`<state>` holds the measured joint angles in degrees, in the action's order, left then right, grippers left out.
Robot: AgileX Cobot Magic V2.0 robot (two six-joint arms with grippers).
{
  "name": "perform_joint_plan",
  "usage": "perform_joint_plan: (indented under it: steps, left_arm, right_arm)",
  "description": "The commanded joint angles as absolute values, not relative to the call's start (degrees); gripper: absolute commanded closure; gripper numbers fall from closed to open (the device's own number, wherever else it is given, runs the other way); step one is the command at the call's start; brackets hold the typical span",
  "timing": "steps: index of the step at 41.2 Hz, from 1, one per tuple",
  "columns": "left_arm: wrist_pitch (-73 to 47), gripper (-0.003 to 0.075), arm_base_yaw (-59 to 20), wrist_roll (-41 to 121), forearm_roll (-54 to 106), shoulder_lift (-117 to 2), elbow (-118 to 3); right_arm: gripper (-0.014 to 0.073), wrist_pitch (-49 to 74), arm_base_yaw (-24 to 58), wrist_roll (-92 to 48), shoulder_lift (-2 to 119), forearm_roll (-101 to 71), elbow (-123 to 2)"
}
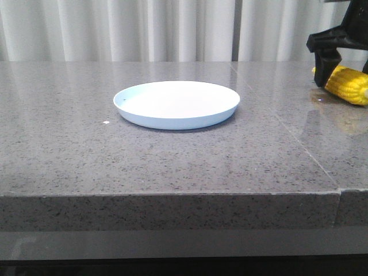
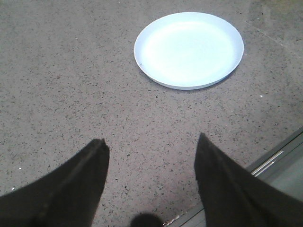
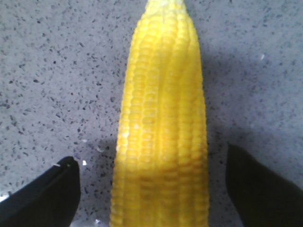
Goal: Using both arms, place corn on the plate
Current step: 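Lower the right gripper over the corn cob and close on it, then lift the corn cob with the right gripper and carry it over the plate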
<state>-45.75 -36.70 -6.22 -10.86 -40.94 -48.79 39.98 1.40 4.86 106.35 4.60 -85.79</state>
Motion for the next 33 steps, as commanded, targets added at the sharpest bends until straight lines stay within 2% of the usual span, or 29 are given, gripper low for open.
perform_joint_plan:
  steps: [1,3,5,7,11,14,23,33]
  left_arm:
    - [-41.84,0.0321,-37.18,-6.85,-11.26,-40.71,-50.31]
    - [-41.84,0.0321,-37.18,-6.85,-11.26,-40.71,-50.31]
    - [-41.84,0.0321,-37.18,-6.85,-11.26,-40.71,-50.31]
    - [-41.84,0.0321,-37.18,-6.85,-11.26,-40.71,-50.31]
    - [-41.84,0.0321,-37.18,-6.85,-11.26,-40.71,-50.31]
    - [-41.84,0.0321,-37.18,-6.85,-11.26,-40.71,-50.31]
    - [-41.84,0.0321,-37.18,-6.85,-11.26,-40.71,-50.31]
    - [-41.84,0.0321,-37.18,-6.85,-11.26,-40.71,-50.31]
  right_arm:
    - [-0.005,37.36,1.35,4.31,104.45,5.86,-87.87]
    - [-0.0046,37.71,1.35,4.31,104.6,5.93,-87.87]
    - [-0.0006,38.0,1.35,4.31,104.6,5.93,-87.87]
    - [0.0066,38.42,1.35,4.31,104.6,5.93,-87.87]
    - [0.0277,38.9,1.35,4.31,104.6,5.87,-87.87]
    - [0.0341,39.19,1.35,4.31,104.3,5.87,-87.87]
    - [0.0333,41.47,2.6,4.31,100.25,5.81,-88.17]
    - [0.0333,49.91,9.82,4.31,95.93,5.77,-93.69]
